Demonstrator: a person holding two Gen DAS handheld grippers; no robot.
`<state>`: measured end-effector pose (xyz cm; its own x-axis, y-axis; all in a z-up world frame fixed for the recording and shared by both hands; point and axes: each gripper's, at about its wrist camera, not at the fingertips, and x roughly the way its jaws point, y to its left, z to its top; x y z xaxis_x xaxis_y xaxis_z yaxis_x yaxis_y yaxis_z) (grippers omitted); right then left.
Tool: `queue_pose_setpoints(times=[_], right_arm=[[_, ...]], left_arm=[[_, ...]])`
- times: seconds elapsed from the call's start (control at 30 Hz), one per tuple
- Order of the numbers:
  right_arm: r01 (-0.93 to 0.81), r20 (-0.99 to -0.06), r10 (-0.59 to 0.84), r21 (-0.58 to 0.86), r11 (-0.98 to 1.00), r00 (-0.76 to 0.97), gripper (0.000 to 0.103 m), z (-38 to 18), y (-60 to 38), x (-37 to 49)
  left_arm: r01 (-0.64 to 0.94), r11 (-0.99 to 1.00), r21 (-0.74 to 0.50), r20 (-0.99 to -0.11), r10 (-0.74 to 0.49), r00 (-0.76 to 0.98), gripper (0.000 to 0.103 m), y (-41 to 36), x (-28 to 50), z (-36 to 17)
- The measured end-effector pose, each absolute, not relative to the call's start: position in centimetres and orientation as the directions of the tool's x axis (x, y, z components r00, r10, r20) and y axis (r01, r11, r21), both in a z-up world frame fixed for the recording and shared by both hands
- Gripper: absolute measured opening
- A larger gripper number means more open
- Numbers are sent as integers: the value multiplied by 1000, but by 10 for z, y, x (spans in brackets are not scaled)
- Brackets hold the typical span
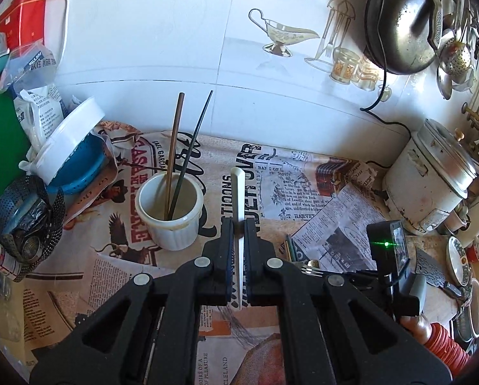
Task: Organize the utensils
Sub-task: 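Lift the fork and white chopstick and carry them over the white cup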
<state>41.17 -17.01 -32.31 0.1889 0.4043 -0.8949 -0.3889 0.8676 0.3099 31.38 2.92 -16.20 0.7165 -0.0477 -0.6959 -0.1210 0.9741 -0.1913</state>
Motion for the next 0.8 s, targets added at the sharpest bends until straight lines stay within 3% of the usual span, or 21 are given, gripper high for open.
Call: queue_pose_setpoints(times=[0.07,0.27,0.8], right_arm=[[-371,-891,410,321,871,194,18,-324,-171,416],[-365,-883,417,323,873,217,6,-325,-164,426],[-456,-768,464,253,853,441,2,-249,-141,429]], left_arm=[[-129,972,-195,-698,-45,715,4,31,314,-164],[-145,969,-201,-698,-38,715,4,35,317,-164],[-143,971,-191,-661,-20,750,4,55,314,-151]])
